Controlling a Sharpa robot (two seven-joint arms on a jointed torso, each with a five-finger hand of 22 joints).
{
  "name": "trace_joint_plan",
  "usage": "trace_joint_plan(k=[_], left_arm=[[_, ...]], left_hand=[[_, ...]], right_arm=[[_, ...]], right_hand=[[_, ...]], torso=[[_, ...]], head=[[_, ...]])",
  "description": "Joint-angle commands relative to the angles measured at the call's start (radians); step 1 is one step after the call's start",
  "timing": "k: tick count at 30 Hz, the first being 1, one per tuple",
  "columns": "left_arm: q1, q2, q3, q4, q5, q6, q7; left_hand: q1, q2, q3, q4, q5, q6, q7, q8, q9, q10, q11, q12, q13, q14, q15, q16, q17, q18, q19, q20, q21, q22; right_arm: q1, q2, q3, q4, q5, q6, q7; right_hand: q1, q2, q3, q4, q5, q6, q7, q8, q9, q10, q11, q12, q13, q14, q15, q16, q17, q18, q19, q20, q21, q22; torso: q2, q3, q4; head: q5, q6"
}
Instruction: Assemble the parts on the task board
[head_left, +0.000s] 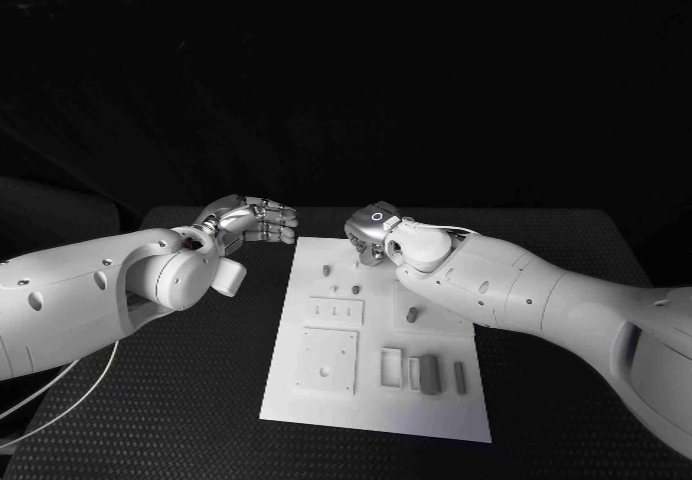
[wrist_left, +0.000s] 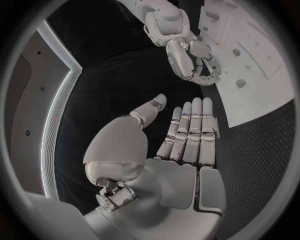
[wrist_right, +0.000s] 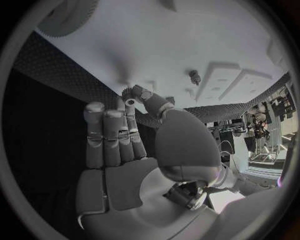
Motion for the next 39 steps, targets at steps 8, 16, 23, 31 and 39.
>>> trace_joint_plan(k=[8, 16, 23, 31, 39], left_arm=[[0.006, 0.003, 0.001, 0.004, 0.003, 0.014, 0.004], [0.007, 0.002, 0.001, 0.004, 0.003, 0.014, 0.003], [0.008, 0.003, 0.001, 0.004, 0.003, 0.013, 0.002], [0.009, 0.003, 0.001, 0.004, 0.003, 0.015, -0.001], [0.010, 0.001, 0.001, 0.005, 0.003, 0.016, -0.004]], left_hand=[[-0.011, 0.001, -0.007, 0.001, 0.003, 0.000, 0.016, -0.005, -0.001, 0.007, -0.001, -0.004, -0.002, 0.008, -0.001, -0.007, 0.001, 0.016, 0.009, 0.001, -0.006, -0.002], [-0.011, 0.000, -0.007, 0.001, 0.003, 0.000, 0.016, -0.006, -0.001, 0.007, -0.001, -0.005, -0.002, 0.008, -0.001, -0.007, 0.001, 0.016, 0.009, 0.001, -0.006, -0.002], [-0.012, 0.000, -0.008, 0.001, 0.003, -0.001, 0.017, -0.006, -0.002, 0.007, -0.001, -0.005, -0.002, 0.008, -0.001, -0.007, 0.001, 0.016, 0.009, 0.001, -0.006, -0.002], [-0.012, -0.001, -0.008, 0.001, 0.003, -0.002, 0.018, -0.008, -0.002, 0.006, 0.000, -0.007, -0.003, 0.008, -0.001, -0.008, 0.001, 0.016, 0.009, 0.001, -0.007, -0.002], [-0.011, 0.000, -0.008, 0.001, 0.003, -0.002, 0.018, -0.008, -0.002, 0.006, 0.000, -0.008, -0.003, 0.008, -0.001, -0.008, 0.002, 0.016, 0.009, 0.001, -0.007, -0.002]], right_arm=[[-0.001, 0.009, 0.000, -0.014, 0.005, 0.004, 0.008], [-0.001, 0.011, -0.001, -0.026, 0.022, 0.002, 0.013], [-0.001, 0.015, -0.001, -0.036, 0.053, -0.022, 0.019], [-0.002, 0.016, -0.001, -0.035, 0.079, -0.036, 0.022], [-0.002, 0.014, -0.001, -0.035, 0.088, -0.035, 0.021]], right_hand=[[0.003, 0.007, 0.004, 0.001, 0.003, 0.005, 0.003, 0.003, 0.002, 0.060, -0.024, 0.000, 0.082, 0.000, -0.008, 0.005, -0.002, 0.107, 0.000, -0.004, 0.007, 0.021], [0.003, 0.001, 0.005, 0.001, 0.002, -0.008, 0.009, -0.009, 0.002, 0.046, -0.018, -0.012, 0.085, -0.006, -0.003, 0.000, -0.008, 0.107, -0.008, -0.004, 0.004, 0.019], [-0.020, -0.032, 0.004, 0.008, 0.003, -0.093, 0.047, -0.067, -0.019, -0.017, 0.012, -0.054, 0.078, -0.022, 0.026, -0.007, -0.018, 0.107, -0.025, -0.001, -0.005, 0.017], [-0.055, -0.099, 0.010, 0.046, 0.002, -0.208, 0.060, -0.130, -0.050, -0.110, 0.044, -0.058, 0.055, -0.061, 0.058, 0.001, -0.018, 0.107, -0.055, 0.014, -0.018, 0.019], [-0.058, -0.118, 0.013, 0.073, 0.001, -0.224, 0.061, -0.132, -0.055, -0.146, 0.056, -0.056, 0.039, -0.079, 0.069, 0.013, -0.018, 0.107, -0.065, 0.018, -0.017, 0.020]], torso=[[0.001, -0.0004, 0.0002], [0.000, 0.0000, -0.0018], [0.000, 0.0003, -0.0017], [0.000, -0.0001, -0.0017], [0.000, -0.0002, -0.0027]], head=[[0.001, -0.004], [0.001, -0.006], [0.002, -0.006], [0.003, -0.006], [0.003, -0.007]])
